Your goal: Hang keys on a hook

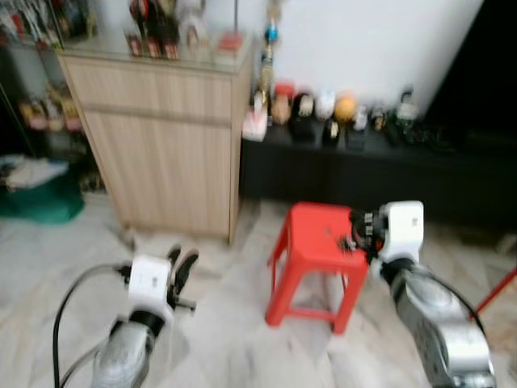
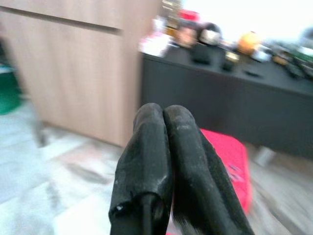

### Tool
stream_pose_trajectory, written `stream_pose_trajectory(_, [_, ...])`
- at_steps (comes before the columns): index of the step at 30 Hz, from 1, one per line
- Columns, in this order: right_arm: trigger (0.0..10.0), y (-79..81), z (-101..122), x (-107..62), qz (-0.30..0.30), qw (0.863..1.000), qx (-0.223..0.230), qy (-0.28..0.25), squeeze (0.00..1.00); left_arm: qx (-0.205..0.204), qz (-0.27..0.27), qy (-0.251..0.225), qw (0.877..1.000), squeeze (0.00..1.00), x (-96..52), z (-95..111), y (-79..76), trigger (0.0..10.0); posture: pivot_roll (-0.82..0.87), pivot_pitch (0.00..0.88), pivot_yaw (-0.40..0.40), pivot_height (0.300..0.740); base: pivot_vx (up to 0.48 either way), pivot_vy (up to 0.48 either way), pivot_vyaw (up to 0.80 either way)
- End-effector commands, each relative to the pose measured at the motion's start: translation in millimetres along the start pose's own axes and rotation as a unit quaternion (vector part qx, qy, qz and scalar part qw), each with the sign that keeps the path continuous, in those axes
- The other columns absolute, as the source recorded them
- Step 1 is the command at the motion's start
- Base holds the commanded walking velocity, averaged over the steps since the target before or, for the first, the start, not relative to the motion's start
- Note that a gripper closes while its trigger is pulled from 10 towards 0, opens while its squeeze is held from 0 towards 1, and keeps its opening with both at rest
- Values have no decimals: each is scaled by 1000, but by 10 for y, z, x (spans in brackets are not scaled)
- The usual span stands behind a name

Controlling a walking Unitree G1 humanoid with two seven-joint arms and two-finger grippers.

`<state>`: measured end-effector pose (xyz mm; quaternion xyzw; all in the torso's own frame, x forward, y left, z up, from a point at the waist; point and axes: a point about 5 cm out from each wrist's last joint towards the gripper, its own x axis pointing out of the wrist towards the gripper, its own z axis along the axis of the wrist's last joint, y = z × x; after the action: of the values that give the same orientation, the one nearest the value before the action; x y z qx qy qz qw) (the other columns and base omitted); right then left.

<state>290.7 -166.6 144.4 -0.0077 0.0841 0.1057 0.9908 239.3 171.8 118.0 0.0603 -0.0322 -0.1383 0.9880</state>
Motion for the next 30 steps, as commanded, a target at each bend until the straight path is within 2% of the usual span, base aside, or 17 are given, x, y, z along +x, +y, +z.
stream_pose_trajectory(1, [10000,45,-4,-6,22,999,-15,21,0,-8,-62,4,998,0,42,67,-120,10000,69,0,-102,722,0,0,0])
stream_pose_trajectory(3, [10000,47,-1,-7,23,999,-17,22,0,-7,-66,4,998,0,45,75,-125,10000,69,0,-102,722,0,0,0])
stream_pose_trajectory(7, [10000,67,11,-3,35,998,-34,41,0,-10,-122,5,993,0,95,146,-222,10000,67,0,-108,722,0,0,0])
stream_pose_trajectory(9, [10000,72,13,-2,36,998,-38,43,0,-8,-129,6,992,0,103,153,-236,10000,67,0,-107,722,0,0,0])
stream_pose_trajectory(11, [10000,130,95,1,53,996,-56,35,0,-14,-176,8,984,0,153,189,-326,10000,51,0,-97,722,0,0,0])
stream_pose_trajectory(15, [10000,173,134,12,66,994,-73,38,0,-16,-215,13,977,0,192,203,-397,10000,51,0,-97,722,0,0,0])
stream_pose_trajectory(21, [10000,289,173,-5,108,990,-76,52,0,-27,-251,24,967,0,217,231,-438,10000,41,0,-99,722,0,0,0])
stream_pose_trajectory(26, [10000,309,217,-2,130,985,-96,58,0,-34,-284,33,958,0,243,234,-503,10000,36,0,-103,722,0,0,0])
stream_pose_trajectory(30, [10000,350,288,5,140,984,-94,51,0,-59,-294,24,954,0,304,282,-521,10000,22,0,-111,722,0,0,0])
